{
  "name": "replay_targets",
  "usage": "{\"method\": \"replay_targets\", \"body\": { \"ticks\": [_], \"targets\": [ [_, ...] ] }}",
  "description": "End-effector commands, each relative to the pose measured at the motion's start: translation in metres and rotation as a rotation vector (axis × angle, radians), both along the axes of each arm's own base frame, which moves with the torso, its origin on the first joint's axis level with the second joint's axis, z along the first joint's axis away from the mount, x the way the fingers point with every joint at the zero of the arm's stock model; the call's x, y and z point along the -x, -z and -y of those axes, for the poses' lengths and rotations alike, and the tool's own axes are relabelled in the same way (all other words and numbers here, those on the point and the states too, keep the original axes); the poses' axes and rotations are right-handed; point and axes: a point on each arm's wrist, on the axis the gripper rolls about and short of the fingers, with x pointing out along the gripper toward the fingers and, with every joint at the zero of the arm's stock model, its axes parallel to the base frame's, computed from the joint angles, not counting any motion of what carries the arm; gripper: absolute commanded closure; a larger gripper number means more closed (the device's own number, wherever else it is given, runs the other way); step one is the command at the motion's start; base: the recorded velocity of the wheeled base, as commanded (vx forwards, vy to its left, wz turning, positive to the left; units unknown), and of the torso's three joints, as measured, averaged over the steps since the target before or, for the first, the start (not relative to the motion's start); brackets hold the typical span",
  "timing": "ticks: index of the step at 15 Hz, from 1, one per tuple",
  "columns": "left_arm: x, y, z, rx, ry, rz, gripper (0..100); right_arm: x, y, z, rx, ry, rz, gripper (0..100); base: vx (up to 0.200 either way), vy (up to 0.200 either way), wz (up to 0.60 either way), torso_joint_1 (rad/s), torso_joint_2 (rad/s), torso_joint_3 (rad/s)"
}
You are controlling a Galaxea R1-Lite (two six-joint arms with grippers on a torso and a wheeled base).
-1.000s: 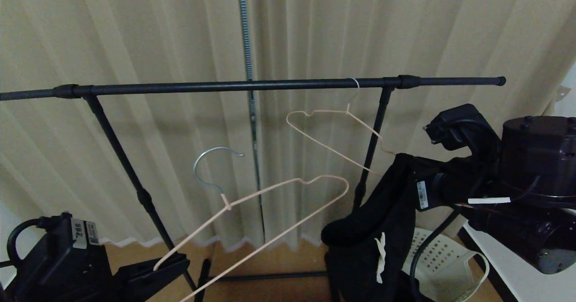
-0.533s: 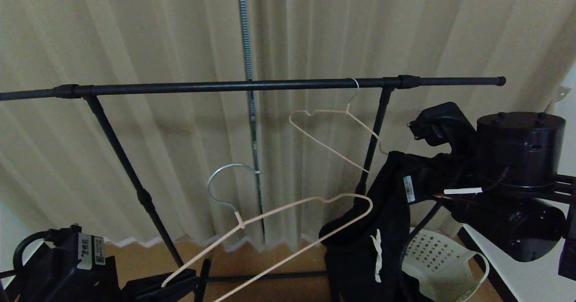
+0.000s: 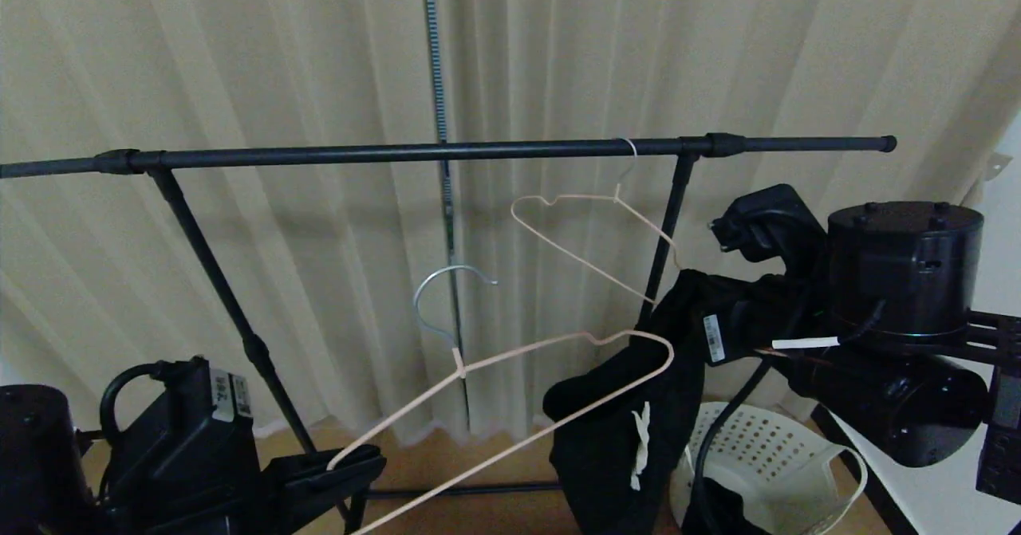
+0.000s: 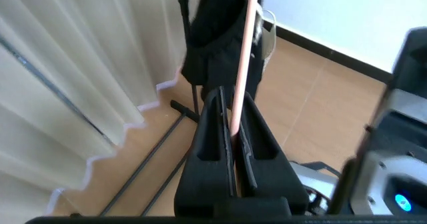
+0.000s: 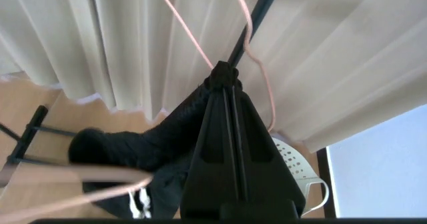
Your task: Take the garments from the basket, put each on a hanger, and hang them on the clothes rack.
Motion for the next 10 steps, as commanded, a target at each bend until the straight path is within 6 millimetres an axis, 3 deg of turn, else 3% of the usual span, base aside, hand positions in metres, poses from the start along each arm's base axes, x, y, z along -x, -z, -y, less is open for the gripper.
{"method": "replay_targets", "body": {
  "ticks": [1,4,10],
  "targets": [
    [-0.016,0.002,0.007,-0.013,-0.006,-0.027,100,0.002,-0.001,0.000,-0.002,-0.004,0.002,100,0.000,0.000,0.00,0.000,0.00,0.000],
    [-0.030,0.003,0.014,-0.012,-0.010,-0.021,100,0.010,-0.001,-0.007,-0.001,-0.042,0.003,100,0.000,0.000,0.00,0.000,0.00,0.000],
    [-0.035,0.011,0.017,-0.017,-0.010,-0.030,100,0.021,-0.002,-0.018,0.004,-0.064,0.015,100,0.000,0.000,0.00,0.000,0.00,0.000]
  ]
}}
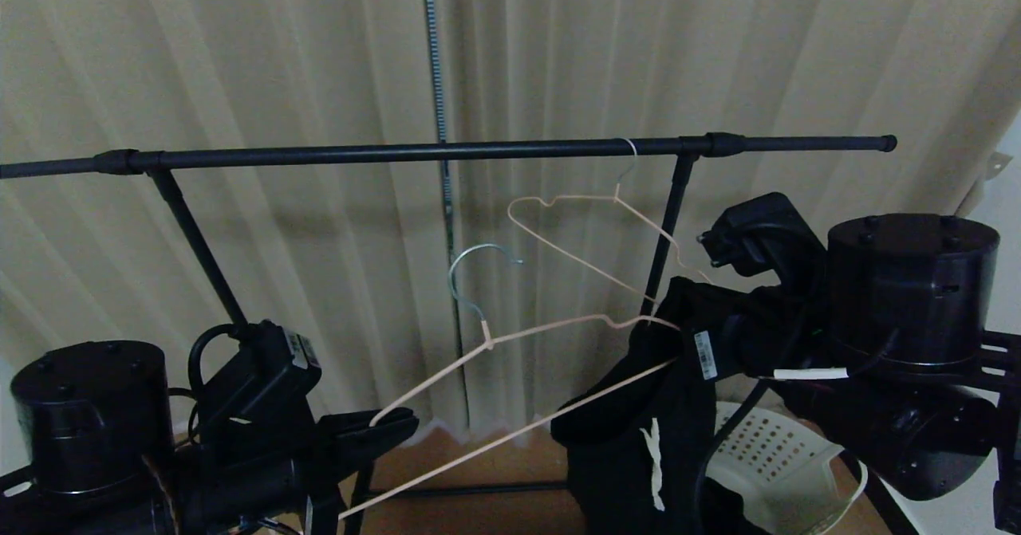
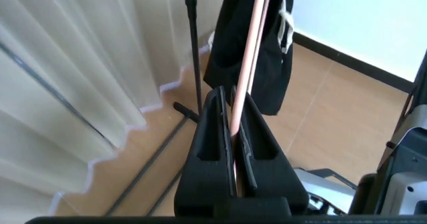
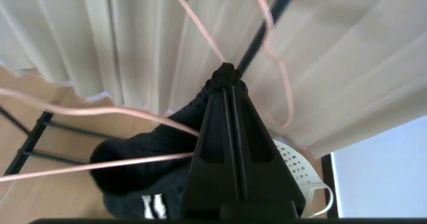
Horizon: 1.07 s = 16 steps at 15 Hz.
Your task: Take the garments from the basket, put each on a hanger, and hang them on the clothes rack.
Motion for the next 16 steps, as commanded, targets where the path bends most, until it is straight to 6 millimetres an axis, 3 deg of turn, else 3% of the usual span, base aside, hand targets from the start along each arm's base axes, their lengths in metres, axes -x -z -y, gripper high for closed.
{"method": "replay_targets", "body": {
  "ticks": [1,6,12,16],
  "targets": [
    [-0.002,0.005,0.001,-0.010,0.001,-0.020,100,0.005,-0.001,-0.006,-0.001,-0.021,0.007,100,0.000,0.000,0.00,0.000,0.00,0.000],
    [-0.004,0.006,0.001,-0.024,-0.035,-0.017,100,0.021,-0.008,-0.016,-0.004,-0.045,0.035,100,0.000,0.000,0.00,0.000,0.00,0.000],
    [-0.007,0.005,-0.018,-0.038,-0.147,0.000,100,0.022,-0.016,-0.002,-0.022,-0.001,0.059,100,0.000,0.000,0.00,0.000,0.00,0.000],
    [-0.019,0.006,-0.015,-0.053,-0.188,-0.002,100,0.026,-0.013,-0.015,-0.011,-0.047,0.049,100,0.000,0.000,0.00,0.000,0.00,0.000]
  ]
}}
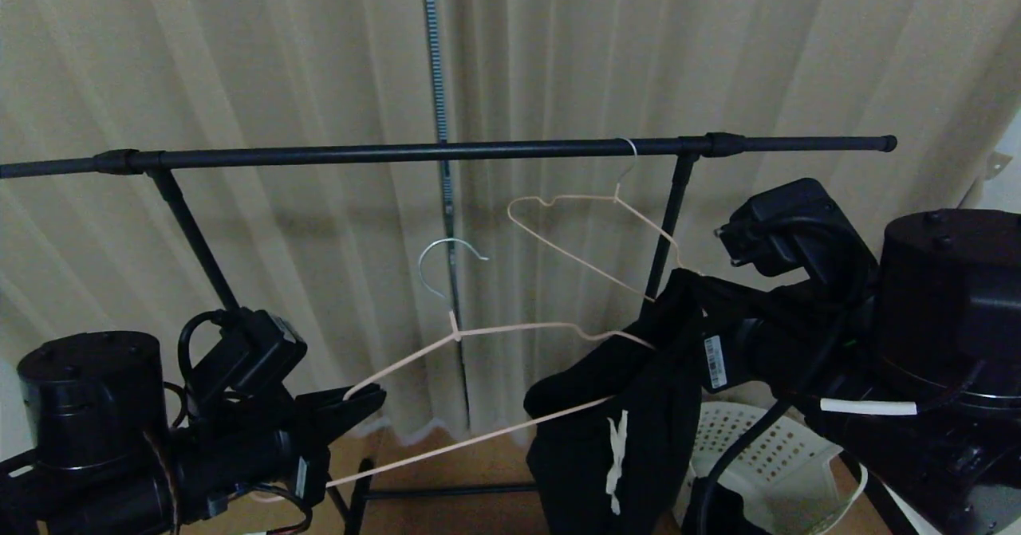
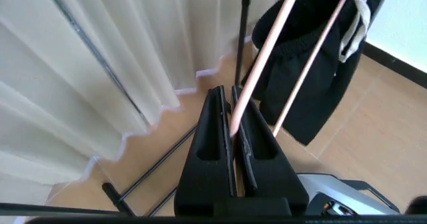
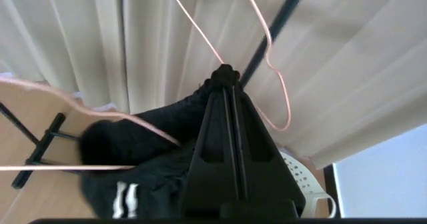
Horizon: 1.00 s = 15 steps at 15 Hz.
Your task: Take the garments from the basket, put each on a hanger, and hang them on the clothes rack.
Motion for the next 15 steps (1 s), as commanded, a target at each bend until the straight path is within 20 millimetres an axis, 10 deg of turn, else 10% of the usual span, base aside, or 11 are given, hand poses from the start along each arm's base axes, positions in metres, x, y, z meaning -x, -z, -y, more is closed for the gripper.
{"method": "replay_targets", "body": {
  "ticks": [1,6,15],
  "targets": [
    [-0.006,0.003,0.004,-0.005,0.003,-0.011,100,0.005,0.000,-0.011,0.005,-0.042,-0.002,100,0.000,0.000,0.00,0.000,0.00,0.000],
    [-0.008,0.006,0.017,-0.009,0.033,-0.004,100,0.006,0.001,-0.037,0.009,-0.070,0.006,100,0.000,0.000,0.00,0.000,0.00,0.000],
    [-0.031,-0.006,-0.015,0.048,-0.203,0.039,100,0.007,0.000,-0.016,0.013,-0.019,0.006,100,0.000,0.000,0.00,0.000,0.00,0.000]
  ]
}}
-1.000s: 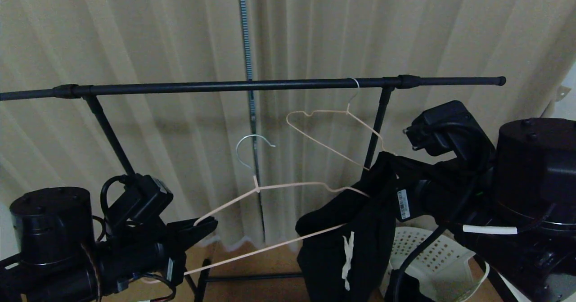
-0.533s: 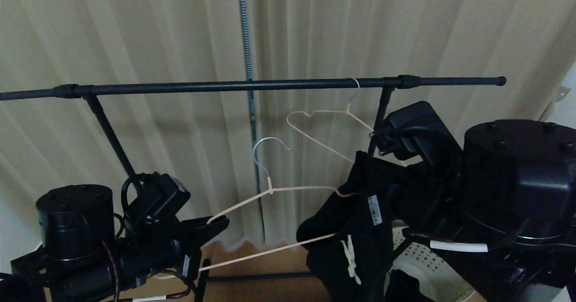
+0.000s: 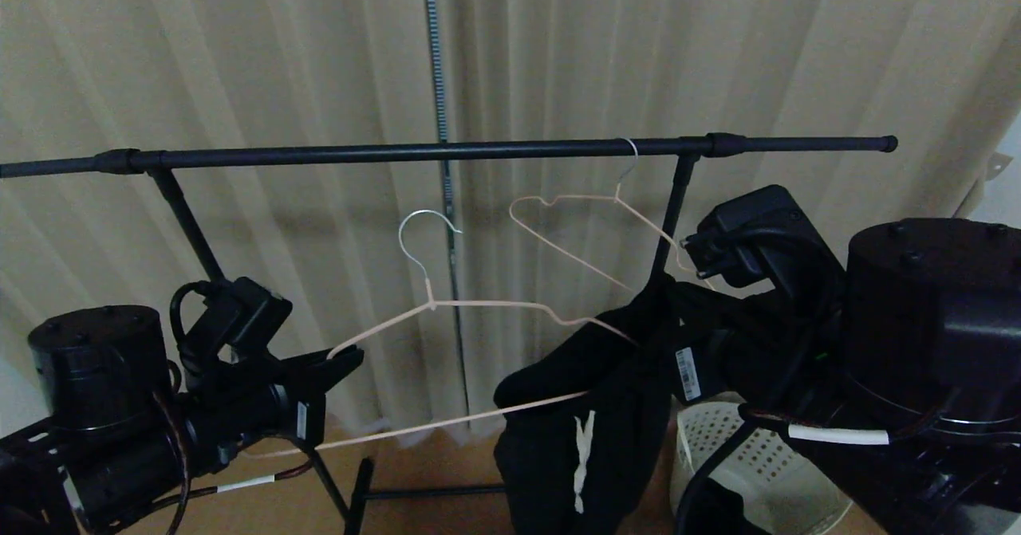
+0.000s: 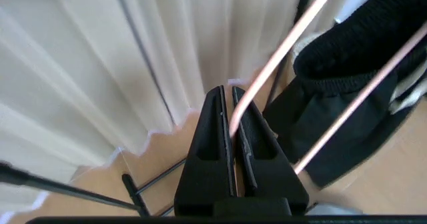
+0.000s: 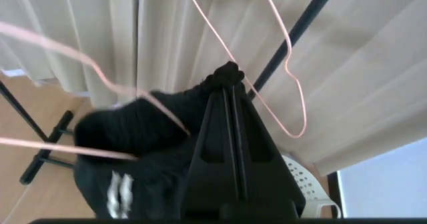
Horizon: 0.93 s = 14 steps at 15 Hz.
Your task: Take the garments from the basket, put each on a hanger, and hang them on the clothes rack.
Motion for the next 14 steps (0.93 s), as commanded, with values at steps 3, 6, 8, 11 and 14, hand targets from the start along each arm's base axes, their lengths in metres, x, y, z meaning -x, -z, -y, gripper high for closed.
{"method": "replay_targets", "body": {
  "ticks": [3,6,8,11,14],
  "targets": [
    [-0.011,-0.001,0.003,0.032,-0.015,-0.013,100,0.000,0.000,-0.004,0.003,-0.009,0.000,100,0.000,0.000,0.00,0.000,0.00,0.000],
    [-0.010,0.004,0.017,0.020,0.029,-0.027,100,0.003,0.001,-0.021,0.008,-0.054,-0.002,100,0.000,0.000,0.00,0.000,0.00,0.000],
    [-0.004,0.006,0.029,0.008,0.070,-0.036,100,0.006,-0.006,-0.033,-0.012,-0.084,0.012,100,0.000,0.000,0.00,0.000,0.00,0.000],
    [0.005,0.009,0.043,-0.005,0.113,-0.046,100,0.005,-0.007,-0.044,-0.024,-0.099,0.018,100,0.000,0.000,0.00,0.000,0.00,0.000],
    [0.005,0.010,0.045,-0.005,0.109,-0.042,100,0.006,-0.007,-0.046,-0.028,-0.105,0.018,100,0.000,0.000,0.00,0.000,0.00,0.000]
  ]
}}
